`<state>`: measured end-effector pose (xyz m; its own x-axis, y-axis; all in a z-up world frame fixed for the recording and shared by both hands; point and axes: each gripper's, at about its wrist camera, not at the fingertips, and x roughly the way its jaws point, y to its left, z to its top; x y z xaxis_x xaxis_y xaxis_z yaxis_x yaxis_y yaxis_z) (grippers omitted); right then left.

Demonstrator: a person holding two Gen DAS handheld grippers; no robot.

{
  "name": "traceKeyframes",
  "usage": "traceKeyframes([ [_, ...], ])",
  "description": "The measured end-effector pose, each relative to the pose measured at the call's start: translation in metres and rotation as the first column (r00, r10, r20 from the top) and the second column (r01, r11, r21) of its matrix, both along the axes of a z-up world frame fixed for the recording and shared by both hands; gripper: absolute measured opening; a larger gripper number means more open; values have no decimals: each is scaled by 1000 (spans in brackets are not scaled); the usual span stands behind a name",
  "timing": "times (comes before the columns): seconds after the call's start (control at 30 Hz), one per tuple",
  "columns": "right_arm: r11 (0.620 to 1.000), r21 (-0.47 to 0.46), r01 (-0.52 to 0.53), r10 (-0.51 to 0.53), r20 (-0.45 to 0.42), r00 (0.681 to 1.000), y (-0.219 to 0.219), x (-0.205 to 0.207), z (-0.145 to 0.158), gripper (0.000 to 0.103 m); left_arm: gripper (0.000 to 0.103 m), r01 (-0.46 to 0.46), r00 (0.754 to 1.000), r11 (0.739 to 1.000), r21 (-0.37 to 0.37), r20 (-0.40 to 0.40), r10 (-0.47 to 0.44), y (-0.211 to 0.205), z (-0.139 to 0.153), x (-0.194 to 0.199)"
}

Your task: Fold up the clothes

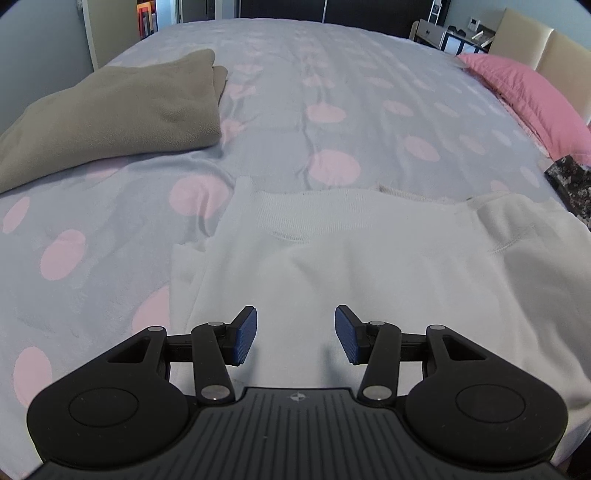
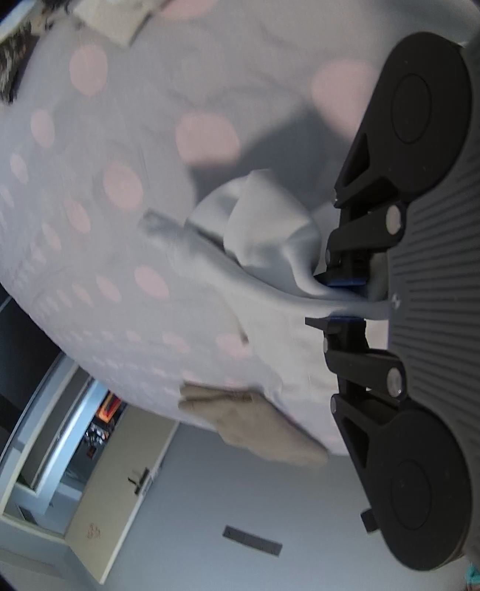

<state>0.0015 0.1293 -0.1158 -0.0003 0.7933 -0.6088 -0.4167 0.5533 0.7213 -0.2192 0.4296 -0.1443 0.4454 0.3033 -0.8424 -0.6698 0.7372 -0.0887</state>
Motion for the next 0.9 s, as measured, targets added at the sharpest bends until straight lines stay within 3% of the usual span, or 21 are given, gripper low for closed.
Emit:
traceKeyframes([
  [0.43, 979, 34, -200, 200, 0, 980, 136, -69, 26, 16, 42, -38, 998, 999, -17, 49, 39, 23, 29, -34],
  [0.67, 965, -29, -261, 261, -21, 965, 216, -114, -6, 16, 40, -91, 995, 996, -21, 30, 92, 38, 28, -51],
  [0.9, 939, -131, -317, 318, -12, 948, 267, -142, -38, 16, 40, -123, 992, 992, -5, -23, 123, 51, 19, -60],
])
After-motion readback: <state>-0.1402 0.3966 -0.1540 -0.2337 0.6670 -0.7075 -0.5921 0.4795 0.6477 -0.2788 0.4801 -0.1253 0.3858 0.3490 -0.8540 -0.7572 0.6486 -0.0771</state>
